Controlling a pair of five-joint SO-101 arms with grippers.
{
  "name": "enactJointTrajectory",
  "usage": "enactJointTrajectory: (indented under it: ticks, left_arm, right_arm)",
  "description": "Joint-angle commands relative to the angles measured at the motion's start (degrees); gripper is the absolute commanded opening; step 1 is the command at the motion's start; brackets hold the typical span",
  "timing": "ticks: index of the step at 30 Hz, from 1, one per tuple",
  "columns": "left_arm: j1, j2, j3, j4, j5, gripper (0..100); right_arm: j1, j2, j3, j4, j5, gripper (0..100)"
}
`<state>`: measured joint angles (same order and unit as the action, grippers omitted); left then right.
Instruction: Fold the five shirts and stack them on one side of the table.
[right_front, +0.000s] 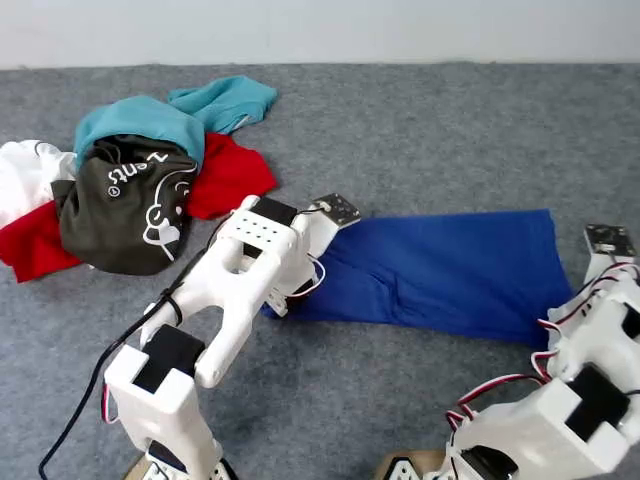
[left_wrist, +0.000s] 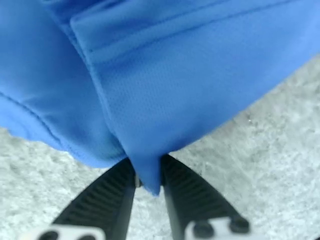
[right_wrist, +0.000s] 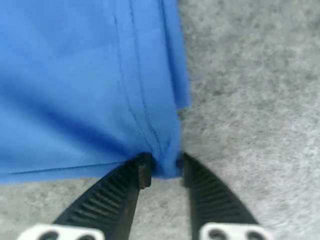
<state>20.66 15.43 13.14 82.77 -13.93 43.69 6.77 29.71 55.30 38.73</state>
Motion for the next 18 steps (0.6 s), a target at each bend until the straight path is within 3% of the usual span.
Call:
enactJointTrajectory:
  ticks: [1,8,18]
  left_arm:
    - [-0.4,-1.0,0.0,-1.2,-0.9,11]
    - [-0.4,-6.7,-1.5,3.6,-1.2,13]
    - [-0.4,-21.2,-1.5,9.6,-6.2,13]
  right_arm:
    - [1.9,-0.1,-0.7,2.2,0.7,22.8]
    - [1.6,-8.0,-6.6,12.6,0.6,22.7]
    - [1.5,-14.1,-7.6,13.0,0.6,22.7]
